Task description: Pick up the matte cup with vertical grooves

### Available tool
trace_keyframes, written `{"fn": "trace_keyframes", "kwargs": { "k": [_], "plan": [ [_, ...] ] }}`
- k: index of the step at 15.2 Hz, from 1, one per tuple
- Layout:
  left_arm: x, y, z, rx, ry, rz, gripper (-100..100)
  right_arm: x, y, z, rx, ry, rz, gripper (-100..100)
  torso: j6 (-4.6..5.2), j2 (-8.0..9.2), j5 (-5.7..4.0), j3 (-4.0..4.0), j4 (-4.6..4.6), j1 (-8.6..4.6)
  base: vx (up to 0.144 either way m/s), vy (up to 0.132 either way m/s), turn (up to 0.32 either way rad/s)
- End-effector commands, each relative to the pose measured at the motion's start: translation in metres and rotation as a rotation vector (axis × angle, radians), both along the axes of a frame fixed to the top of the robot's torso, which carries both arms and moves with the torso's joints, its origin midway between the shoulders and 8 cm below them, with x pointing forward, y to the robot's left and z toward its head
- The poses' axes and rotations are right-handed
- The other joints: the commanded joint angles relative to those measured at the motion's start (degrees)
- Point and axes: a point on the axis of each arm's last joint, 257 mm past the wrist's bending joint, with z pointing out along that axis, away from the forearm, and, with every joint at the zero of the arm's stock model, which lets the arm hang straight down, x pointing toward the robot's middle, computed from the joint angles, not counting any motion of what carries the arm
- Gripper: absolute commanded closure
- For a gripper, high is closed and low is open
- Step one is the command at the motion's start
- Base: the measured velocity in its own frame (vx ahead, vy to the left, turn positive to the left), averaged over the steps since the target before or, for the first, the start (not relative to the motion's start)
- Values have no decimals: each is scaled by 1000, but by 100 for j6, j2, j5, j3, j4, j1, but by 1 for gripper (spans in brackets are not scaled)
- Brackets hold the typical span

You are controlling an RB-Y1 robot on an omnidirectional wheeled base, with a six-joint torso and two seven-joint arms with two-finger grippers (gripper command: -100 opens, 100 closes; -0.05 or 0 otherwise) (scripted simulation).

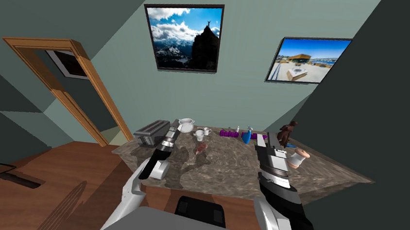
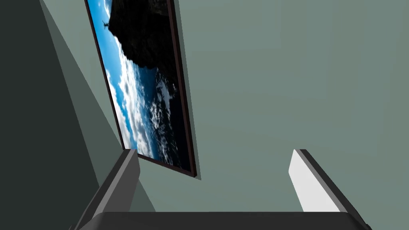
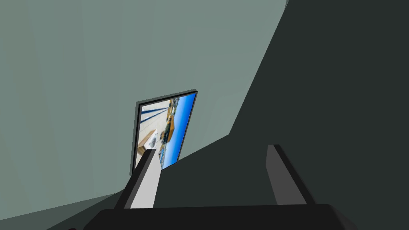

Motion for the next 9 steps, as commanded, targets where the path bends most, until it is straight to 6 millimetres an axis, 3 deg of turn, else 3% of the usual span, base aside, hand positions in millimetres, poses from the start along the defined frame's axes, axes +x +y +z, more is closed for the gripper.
{"fn": "trace_keyframes", "kwargs": {
  "k": [1,6,7,9],
  "plan": [
    [21,3,-12,2,51,4,-100,0,0,0,0,0,0,0,0,0,0,0,0,0,-18,-10,-28],
    [47,9,-36,3,145,17,-100,0,0,0,0,0,0,0,2,0,0,0,0,-2,-22,-12,-29],
    [63,11,-41,3,176,20,-100,0,0,0,0,0,0,0,0,0,0,0,0,-1,-19,-15,-41],
    [68,13,-52,3,212,27,-100,0,0,0,0,0,0,0,1,-1,0,-1,0,-2,-19,-14,-28]
  ]
}}
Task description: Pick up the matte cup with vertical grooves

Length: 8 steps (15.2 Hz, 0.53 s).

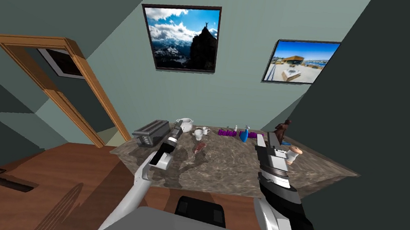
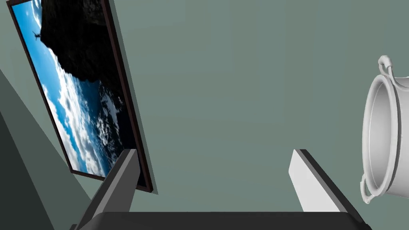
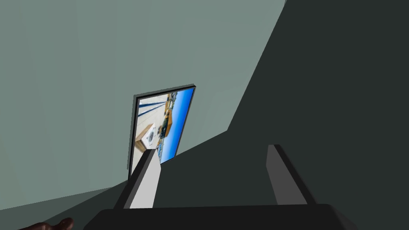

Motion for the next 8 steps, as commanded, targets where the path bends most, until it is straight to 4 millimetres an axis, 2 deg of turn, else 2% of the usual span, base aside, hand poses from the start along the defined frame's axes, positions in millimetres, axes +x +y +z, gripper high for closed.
{"fn": "trace_keyframes", "kwargs": {
  "k": [1,3,4,5,8],
  "plan": [
    [19,4,-11,-1,50,7,-100,0,0,0,0,0,0,0,0,0,0,0,0,0,-21,-16,-40],
    [26,6,-23,0,95,15,-100,0,0,0,0,0,0,0,2,0,0,0,0,-2,-22,-15,-32],
    [26,6,-23,0,95,15,-100,0,0,0,0,0,0,0,0,0,0,0,0,-1,-9,-7,2],
    [42,10,-31,-2,131,20,-100,0,0,0,0,0,0,0,-1,-1,0,0,0,1,-13,-11,-32],
    [46,11,-40,-1,166,27,-100,0,0,0,0,0,0,0,0,-2,0,-1,-1,1,-13,-9,-24]
  ]
}}
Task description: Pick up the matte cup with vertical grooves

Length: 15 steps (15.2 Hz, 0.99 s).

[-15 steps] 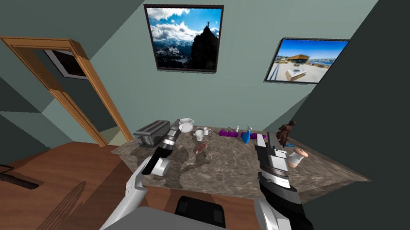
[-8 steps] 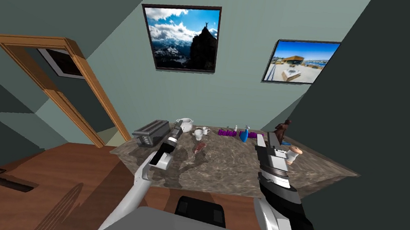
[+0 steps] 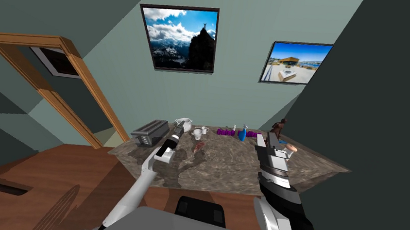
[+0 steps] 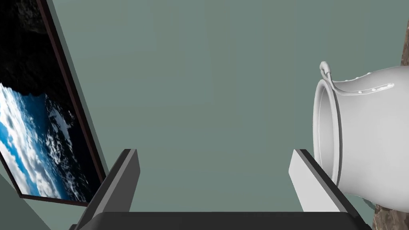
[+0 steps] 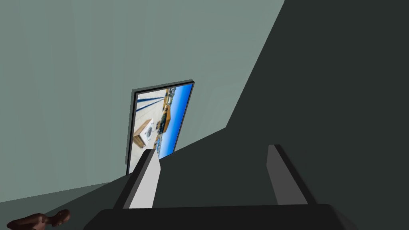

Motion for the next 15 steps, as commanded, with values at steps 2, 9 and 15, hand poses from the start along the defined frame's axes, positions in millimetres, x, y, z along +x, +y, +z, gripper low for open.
{"fn": "trace_keyframes", "kwargs": {
  "k": [2,9,15],
  "plan": [
    [19,5,-16,-2,73,12,-100,0,0,0,0,0,0,0,3,0,0,0,0,-1,-15,-13,-47],
    [53,15,-52,-8,228,40,-100,0,0,0,0,0,0,0,2,-1,-1,0,0,-3,-15,-13,-35],
    [81,22,-70,-18,349,59,-100,0,0,0,0,0,0,0,2,-1,-1,0,0,-4,-10,-12,-34]
  ]
}}
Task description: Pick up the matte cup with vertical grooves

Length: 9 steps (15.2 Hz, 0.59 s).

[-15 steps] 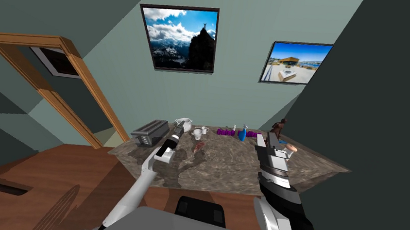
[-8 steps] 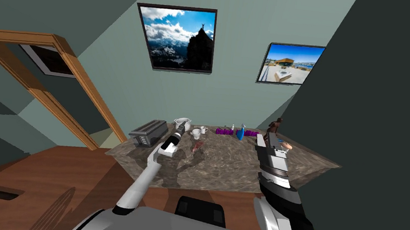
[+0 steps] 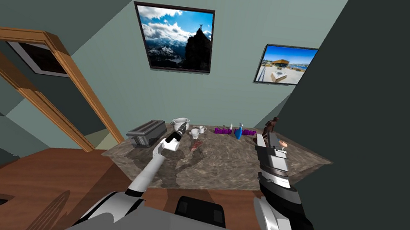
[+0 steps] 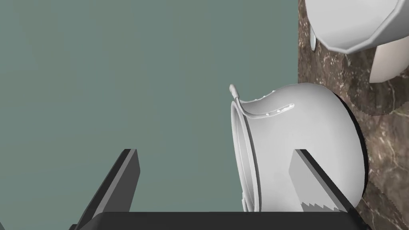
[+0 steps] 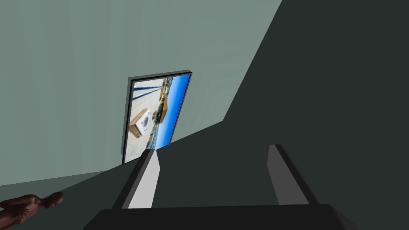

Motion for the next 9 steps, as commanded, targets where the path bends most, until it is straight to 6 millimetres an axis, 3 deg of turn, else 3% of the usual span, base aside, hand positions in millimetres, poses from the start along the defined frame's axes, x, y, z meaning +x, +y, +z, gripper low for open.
{"fn": "trace_keyframes", "kwargs": {
  "k": [1,3,9],
  "plan": [
    [7,5,-18,-2,66,12,-100,0,0,0,0,0,0,0,0,0,0,0,0,0,-8,-11,-26],
    [17,7,-18,-9,96,17,-100,0,0,0,0,0,0,0,-2,-1,1,-1,-1,4,-4,-4,-21],
    [26,12,-46,-17,221,37,-100,0,0,0,0,0,0,0,-1,-2,1,-1,0,4,-5,-7,-33]
  ]
}}
